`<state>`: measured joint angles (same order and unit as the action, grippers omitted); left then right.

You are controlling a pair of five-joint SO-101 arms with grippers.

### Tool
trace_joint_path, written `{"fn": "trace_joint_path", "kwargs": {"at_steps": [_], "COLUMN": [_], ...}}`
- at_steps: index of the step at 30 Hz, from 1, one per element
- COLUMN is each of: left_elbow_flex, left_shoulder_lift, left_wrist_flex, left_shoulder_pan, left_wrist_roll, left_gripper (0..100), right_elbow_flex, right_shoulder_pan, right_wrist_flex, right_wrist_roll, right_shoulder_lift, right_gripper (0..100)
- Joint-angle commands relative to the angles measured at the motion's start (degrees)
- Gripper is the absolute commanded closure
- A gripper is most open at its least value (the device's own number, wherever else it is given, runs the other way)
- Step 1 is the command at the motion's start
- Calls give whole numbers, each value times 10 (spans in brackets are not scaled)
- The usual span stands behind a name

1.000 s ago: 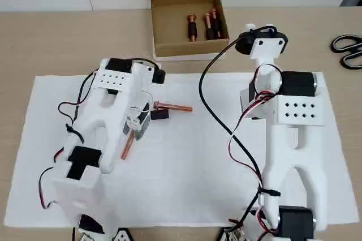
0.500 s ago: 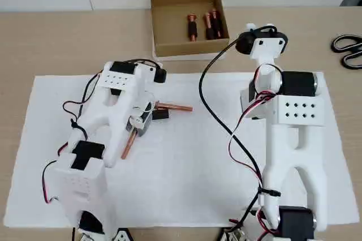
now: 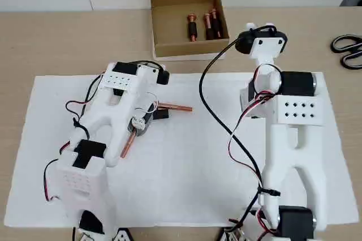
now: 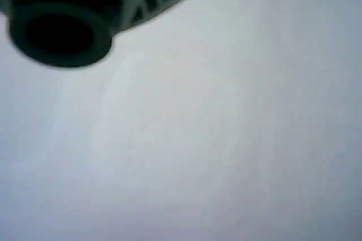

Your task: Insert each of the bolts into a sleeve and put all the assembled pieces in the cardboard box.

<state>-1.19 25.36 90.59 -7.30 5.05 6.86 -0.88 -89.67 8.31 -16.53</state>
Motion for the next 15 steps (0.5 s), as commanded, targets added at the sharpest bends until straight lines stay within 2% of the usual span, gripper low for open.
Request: {"fn": "trace_joint_path", "kwargs": {"at_steps": [1,7,15], "left_elbow_flex": [-15,-25,-58], "left_shoulder_lift": [-1,-11,-110], "left_wrist_flex": [-7,-1,53], "left_shoulder_pan": [4,1,4], "left_wrist_roll": [0,-1,-23], "left_gripper": [992,993,993], "right_elbow_flex": [-1,-1,-4], "right_shoulder_pan": [-2,-2,-3], "right_wrist_flex": [13,13,17], "right_wrist_roll": [-4,-4,-15], "right_shoulder_lift": [-22,-22,-28], "right_gripper": [995,995,995]}}
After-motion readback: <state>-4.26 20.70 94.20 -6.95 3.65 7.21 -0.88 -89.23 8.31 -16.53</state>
